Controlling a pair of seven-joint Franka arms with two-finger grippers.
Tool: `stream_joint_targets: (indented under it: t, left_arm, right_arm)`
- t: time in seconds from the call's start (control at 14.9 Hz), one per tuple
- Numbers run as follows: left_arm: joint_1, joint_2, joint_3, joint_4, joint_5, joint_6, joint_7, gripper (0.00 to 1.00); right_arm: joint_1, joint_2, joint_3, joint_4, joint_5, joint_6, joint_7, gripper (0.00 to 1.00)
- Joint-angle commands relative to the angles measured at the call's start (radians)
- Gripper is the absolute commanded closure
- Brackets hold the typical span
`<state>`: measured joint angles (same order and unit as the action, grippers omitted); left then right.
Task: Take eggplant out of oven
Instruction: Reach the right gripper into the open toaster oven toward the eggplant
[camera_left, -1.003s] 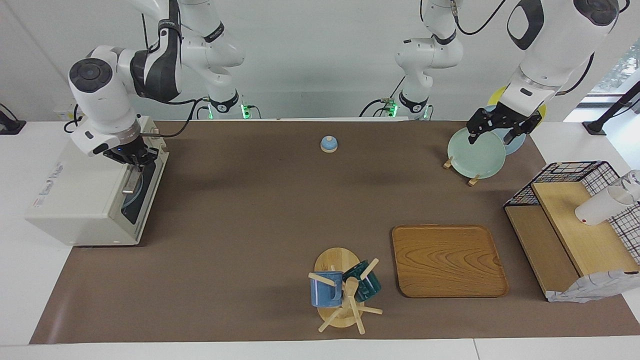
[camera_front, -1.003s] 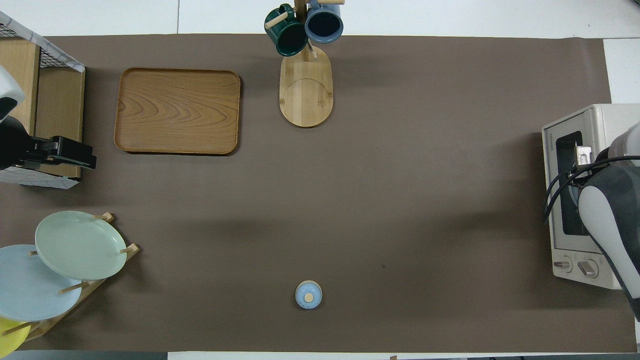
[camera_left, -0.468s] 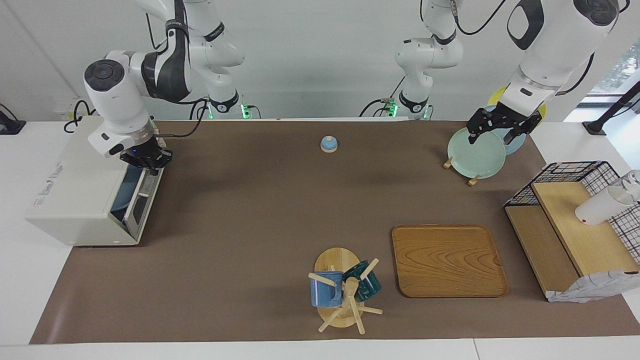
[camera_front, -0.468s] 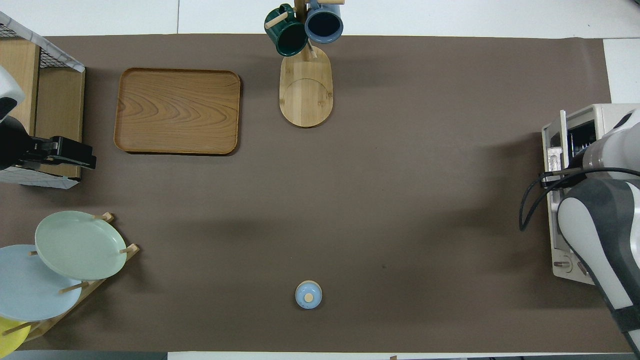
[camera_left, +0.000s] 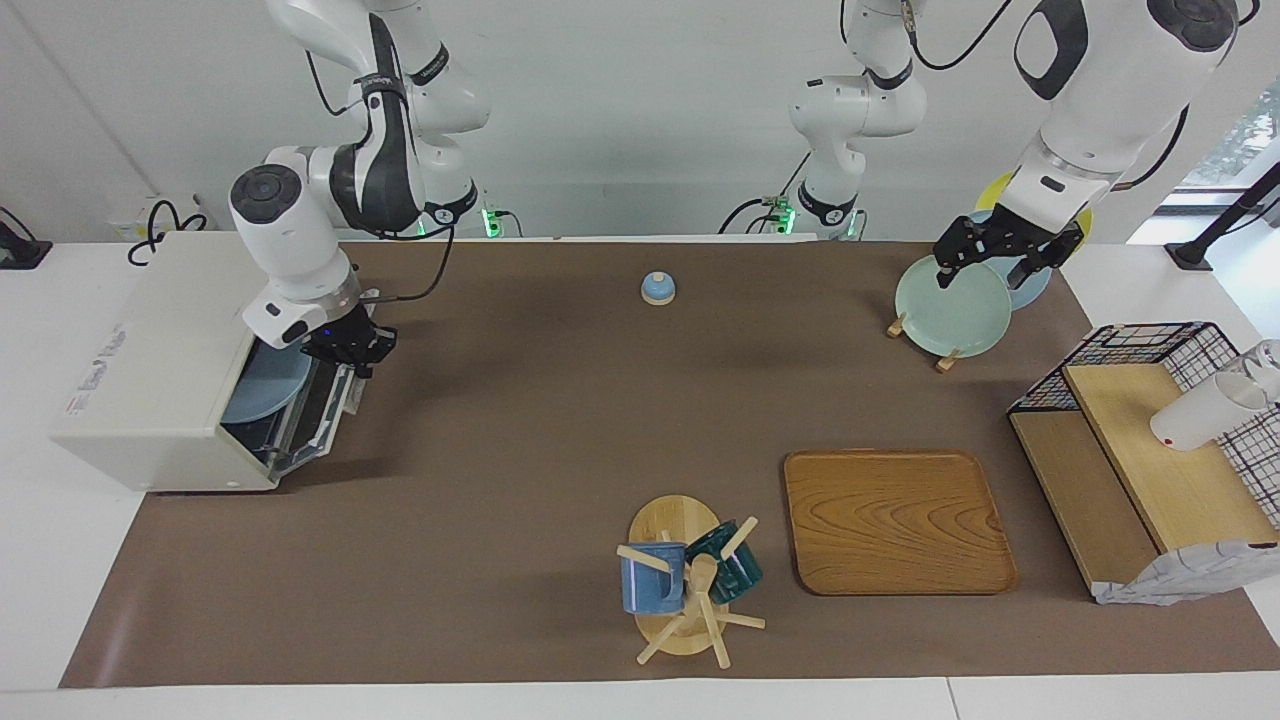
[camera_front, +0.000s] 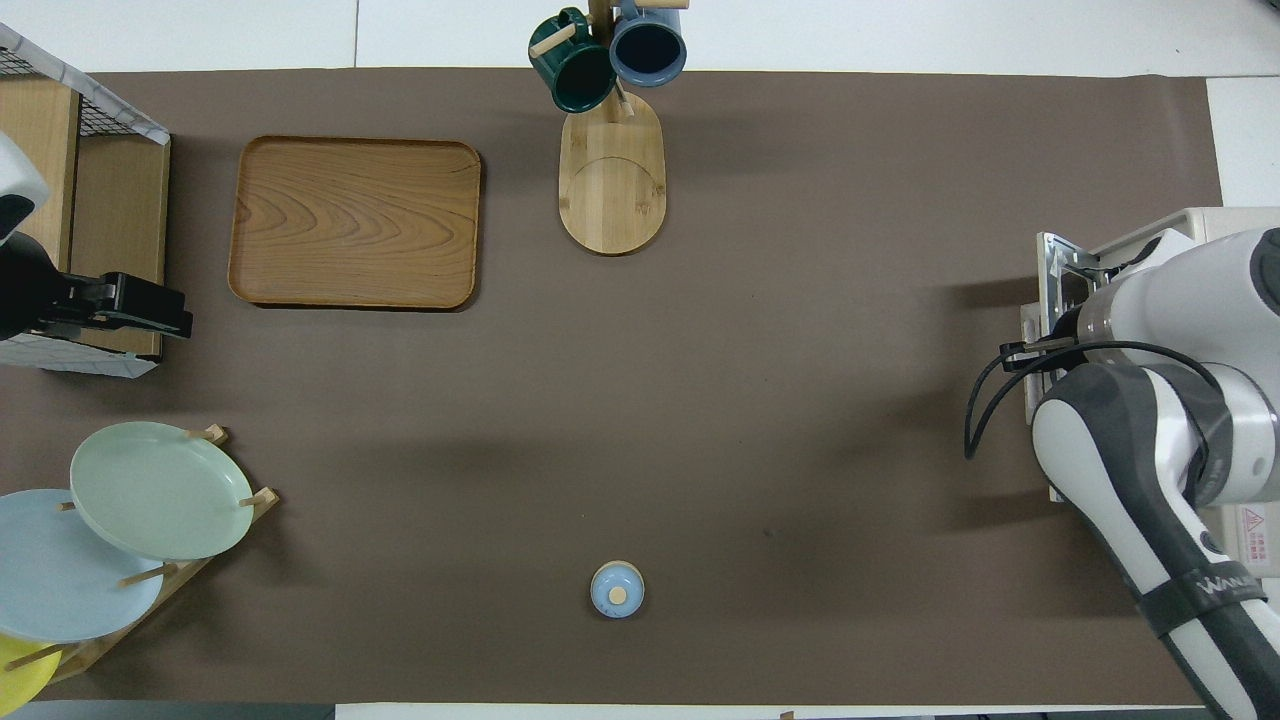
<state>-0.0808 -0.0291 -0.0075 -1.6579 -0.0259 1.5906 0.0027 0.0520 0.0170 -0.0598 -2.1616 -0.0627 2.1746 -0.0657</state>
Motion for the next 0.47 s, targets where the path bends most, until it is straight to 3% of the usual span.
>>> stream_joint_targets:
  t: [0.0,0.4]
  left_arm:
    - [0.001,-0.006,0.003,0.000,-0.002,-0.003,-0.006,0.00]
    - [0.001,-0.006,0.003,0.000,0.000,-0.003,-0.006,0.00]
  right_arm:
    - [0.005,0.043,-0.011,-0.027,-0.017,0.123,0.033,1.00]
    - [0.031,0.149,-0.009,-0.026,-0.017,0.237,0.083,1.00]
